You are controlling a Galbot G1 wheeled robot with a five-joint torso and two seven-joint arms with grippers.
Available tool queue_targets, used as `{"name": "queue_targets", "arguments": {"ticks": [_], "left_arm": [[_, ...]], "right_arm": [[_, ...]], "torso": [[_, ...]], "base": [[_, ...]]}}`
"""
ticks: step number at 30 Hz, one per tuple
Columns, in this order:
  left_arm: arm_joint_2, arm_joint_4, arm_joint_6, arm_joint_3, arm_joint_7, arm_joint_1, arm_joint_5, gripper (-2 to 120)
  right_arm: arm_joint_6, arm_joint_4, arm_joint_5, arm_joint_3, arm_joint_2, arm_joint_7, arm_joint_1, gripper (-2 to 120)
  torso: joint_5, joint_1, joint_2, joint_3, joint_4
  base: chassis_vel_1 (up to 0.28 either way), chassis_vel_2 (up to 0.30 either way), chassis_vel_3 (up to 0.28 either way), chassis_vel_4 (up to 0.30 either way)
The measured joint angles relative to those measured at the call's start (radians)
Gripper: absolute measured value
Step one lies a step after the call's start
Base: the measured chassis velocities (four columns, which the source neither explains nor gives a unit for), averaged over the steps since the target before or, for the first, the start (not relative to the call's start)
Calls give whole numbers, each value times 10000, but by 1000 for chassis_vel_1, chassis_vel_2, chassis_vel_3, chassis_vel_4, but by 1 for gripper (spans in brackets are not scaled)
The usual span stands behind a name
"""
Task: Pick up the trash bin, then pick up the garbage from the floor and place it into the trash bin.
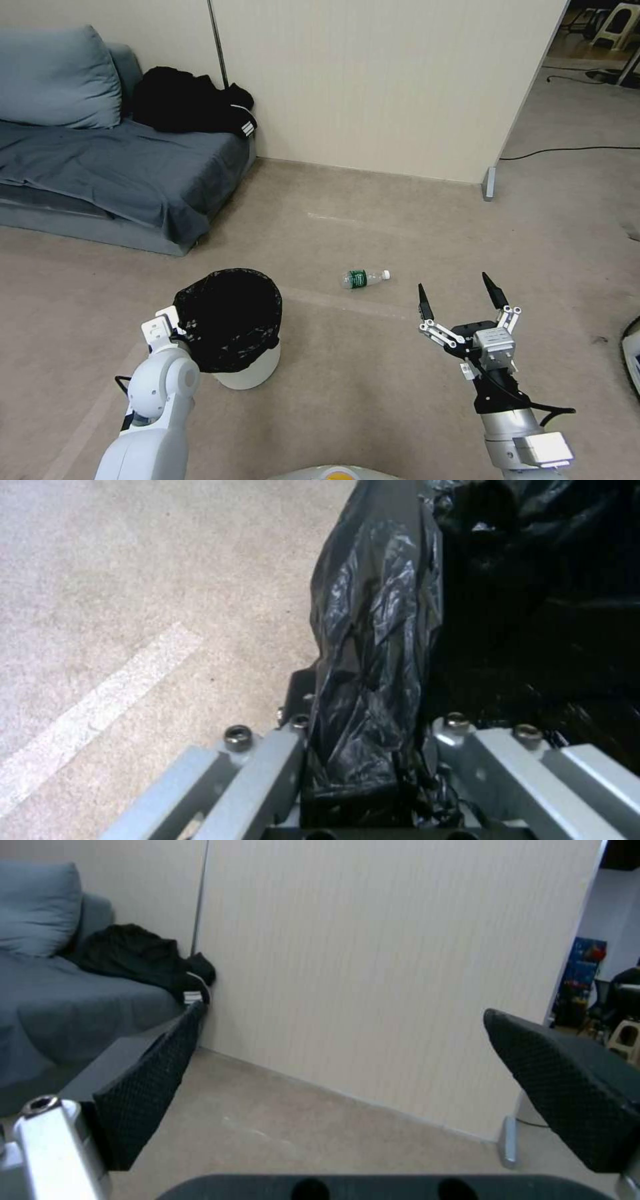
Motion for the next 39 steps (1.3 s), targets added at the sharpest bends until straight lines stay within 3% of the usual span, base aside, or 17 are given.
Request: {"name": "queue_targets", "arguments": {"ticks": [10, 17, 22, 25, 26, 30, 39], "left_arm": [[-125, -121, -96, 1, 2, 198, 75, 9], [-282, -616, -269, -55, 82, 574, 257, 5], [-474, -1756, -434, -25, 82, 1093, 518, 1], [-575, -3062, -645, 93, 332, 1657, 946, 1], [-575, -3062, -645, 93, 332, 1657, 946, 1], [-548, -4367, -817, 182, 388, 2183, 1454, 1], [-381, -5667, -976, 831, 709, 3284, 2336, 1]], "right_arm": [[-409, 179, -435, -74, 13, 656, 6, 100], [-318, 241, -563, -172, 33, 1090, 114, 100], [-37, 162, -416, -292, 37, 1197, 199, 100], [225, 77, -157, -424, 77, 1416, 399, 100], [225, 77, -157, -424, 77, 1416, 399, 100], [378, 70, 227, -498, 29, 1236, 534, 100], [632, -33, 332, -482, -363, 1053, 761, 100]], "torso": [[-2, 0, 0, 0, -1], [-17, 1, -1, 2, -3], [-13, 1, -1, 2, -5], [-9, 1, -1, 3, -1], [-9, 1, -1, 3, -1], [-4, 1, -1, 3, -1], [-4, 1, -1, 1, -1]], "base": [[0, 0, 0, 0], [0, 0, 0, 0], [0, 0, 0, 0], [0, 0, 0, 0], [0, 0, 0, 0], [0, 0, 0, 0], [0, 0, 0, 0]]}}
